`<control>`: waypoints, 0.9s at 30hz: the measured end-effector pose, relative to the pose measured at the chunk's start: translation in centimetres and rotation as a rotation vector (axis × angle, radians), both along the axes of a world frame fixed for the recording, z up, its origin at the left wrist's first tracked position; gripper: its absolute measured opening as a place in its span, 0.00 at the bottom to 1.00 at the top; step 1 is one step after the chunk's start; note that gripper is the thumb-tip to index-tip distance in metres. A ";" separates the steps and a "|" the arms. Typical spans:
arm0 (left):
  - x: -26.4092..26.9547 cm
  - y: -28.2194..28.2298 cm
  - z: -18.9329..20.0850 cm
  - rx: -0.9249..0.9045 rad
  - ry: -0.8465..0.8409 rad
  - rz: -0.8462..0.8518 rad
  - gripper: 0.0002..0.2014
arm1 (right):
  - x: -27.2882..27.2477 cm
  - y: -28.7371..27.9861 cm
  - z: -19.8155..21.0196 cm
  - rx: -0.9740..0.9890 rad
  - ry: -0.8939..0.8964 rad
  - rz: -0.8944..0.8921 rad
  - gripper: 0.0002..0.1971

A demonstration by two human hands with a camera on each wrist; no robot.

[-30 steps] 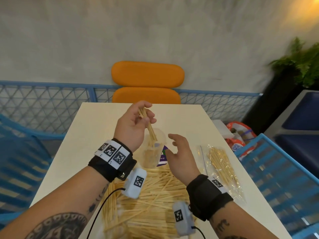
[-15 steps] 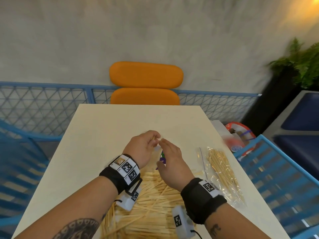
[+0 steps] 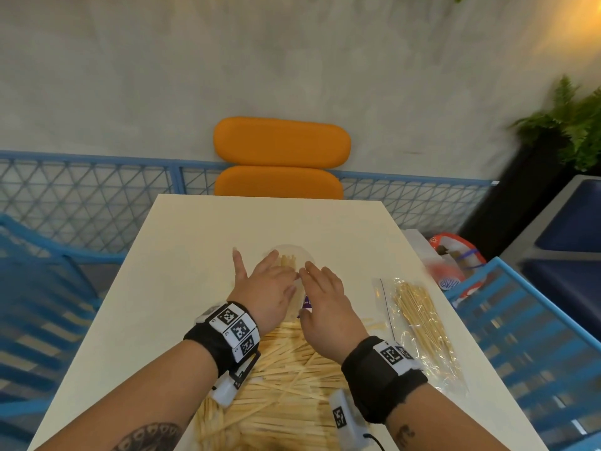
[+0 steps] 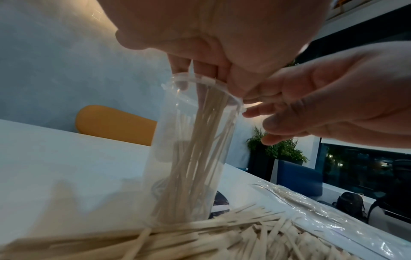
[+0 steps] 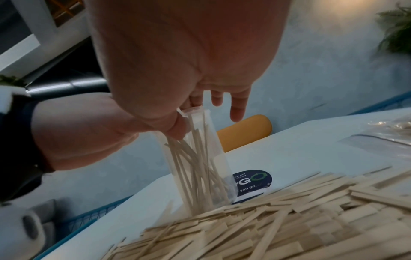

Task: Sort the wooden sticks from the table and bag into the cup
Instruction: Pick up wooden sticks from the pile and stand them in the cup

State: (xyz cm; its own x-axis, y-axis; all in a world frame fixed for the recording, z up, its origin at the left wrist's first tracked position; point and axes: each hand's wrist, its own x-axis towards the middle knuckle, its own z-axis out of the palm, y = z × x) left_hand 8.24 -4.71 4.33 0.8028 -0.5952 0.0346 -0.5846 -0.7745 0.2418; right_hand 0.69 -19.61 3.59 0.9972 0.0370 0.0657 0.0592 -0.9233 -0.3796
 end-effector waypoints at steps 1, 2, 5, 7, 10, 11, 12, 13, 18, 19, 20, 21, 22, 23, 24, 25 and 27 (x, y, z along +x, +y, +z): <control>-0.1 0.1 -0.1 0.021 -0.006 -0.005 0.22 | 0.0 0.0 0.0 -0.023 0.005 0.007 0.36; -0.1 0.1 -0.1 0.022 -0.007 -0.011 0.23 | 0.0 0.0 0.1 -0.026 0.009 0.012 0.36; -0.1 0.8 -0.1 -0.089 -0.003 -0.015 0.25 | -0.2 -0.1 0.5 0.045 -0.033 0.003 0.35; -0.2 1.9 0.1 -0.266 0.002 0.022 0.24 | -0.6 -0.5 0.7 0.110 -0.103 -0.050 0.32; -0.4 4.7 -0.4 -0.522 0.018 0.135 0.18 | -1.8 -1.2 0.2 0.159 -0.147 -0.181 0.24; -0.7 5.7 -0.7 -0.567 0.040 0.184 0.15 | -2.3 -1.3 -0.1 0.142 -0.114 -0.196 0.21; -0.9 6.7 -1.0 -0.592 0.073 0.234 0.13 | -2.8 -1.2 -0.5 0.109 -0.056 -0.180 0.18; -1.3 7.6 -1.3 -0.599 0.115 0.281 0.12 | -3.4 -0.9 -0.9 0.062 0.018 -0.136 0.17; -4.1 10.9 -4.0 -0.537 0.293 0.426 0.10 | -6.4 3.8 -2.2 -0.119 0.269 0.258 0.19; -4.6 11.2 -4.5 -0.529 0.305 0.440 0.11 | -6.8 4.7 -2.5 -0.138 0.280 0.318 0.21; -5.1 11.7 -5.0 -0.522 0.318 0.464 0.11 | -7.0 5.9 -2.9 -0.157 0.285 0.370 0.22; -5.6 12.1 -5.4 -0.519 0.336 0.489 0.12 | -7.2 7.0 -3.3 -0.178 0.288 0.412 0.23; -5.9 12.5 -5.7 -0.521 0.356 0.511 0.13 | -7.3 8.0 -3.6 -0.204 0.288 0.449 0.24; -6.3 13.0 -5.9 -0.524 0.377 0.530 0.14 | -7.4 9.1 -3.9 -0.234 0.289 0.482 0.25; -6.6 13.3 -6.0 -0.528 0.392 0.545 0.15 | -7.3 10.0 -4.2 -0.266 0.285 0.510 0.25; -6.9 13.7 -6.1 -0.531 0.405 0.560 0.16 | -7.3 10.9 -4.5 -0.294 0.278 0.532 0.25; -7.3 14.4 -6.2 -0.536 0.425 0.593 0.17 | -7.2 12.6 -4.9 -0.324 0.269 0.543 0.27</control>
